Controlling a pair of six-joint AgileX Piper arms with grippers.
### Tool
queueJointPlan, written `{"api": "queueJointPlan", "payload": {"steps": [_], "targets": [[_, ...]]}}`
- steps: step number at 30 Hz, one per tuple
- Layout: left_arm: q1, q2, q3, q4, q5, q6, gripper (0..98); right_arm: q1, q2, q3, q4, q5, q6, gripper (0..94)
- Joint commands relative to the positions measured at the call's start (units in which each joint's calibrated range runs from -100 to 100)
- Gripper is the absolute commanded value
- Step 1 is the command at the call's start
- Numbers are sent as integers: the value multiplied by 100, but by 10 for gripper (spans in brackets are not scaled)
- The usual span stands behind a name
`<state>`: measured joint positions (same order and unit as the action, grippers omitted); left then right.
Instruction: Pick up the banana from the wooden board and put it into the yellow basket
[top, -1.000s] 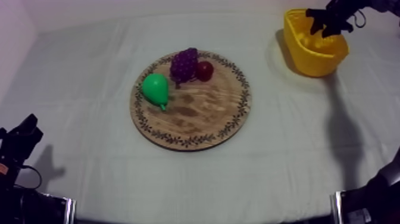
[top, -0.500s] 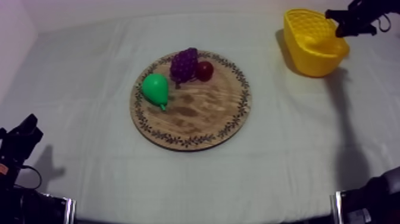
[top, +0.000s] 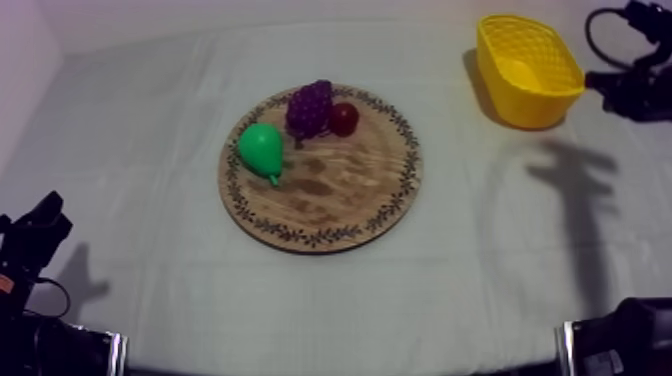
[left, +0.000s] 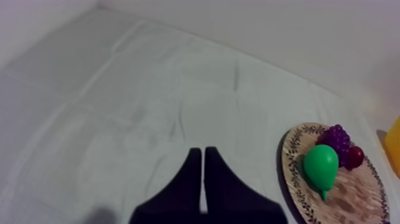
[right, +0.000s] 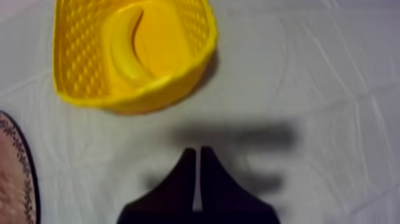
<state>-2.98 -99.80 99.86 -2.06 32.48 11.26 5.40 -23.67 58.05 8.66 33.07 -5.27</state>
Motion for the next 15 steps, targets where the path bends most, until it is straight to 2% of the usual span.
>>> {"api": "queueJointPlan", "payload": {"steps": [1,15], "targets": [[-3,-3,3,-1,2,0,1,-55,-1237,1182,27,-42,-114,7],[-3,-3,3,-1,2,-2,1,-513,-4811,3058,8,409,-235,6]]}}
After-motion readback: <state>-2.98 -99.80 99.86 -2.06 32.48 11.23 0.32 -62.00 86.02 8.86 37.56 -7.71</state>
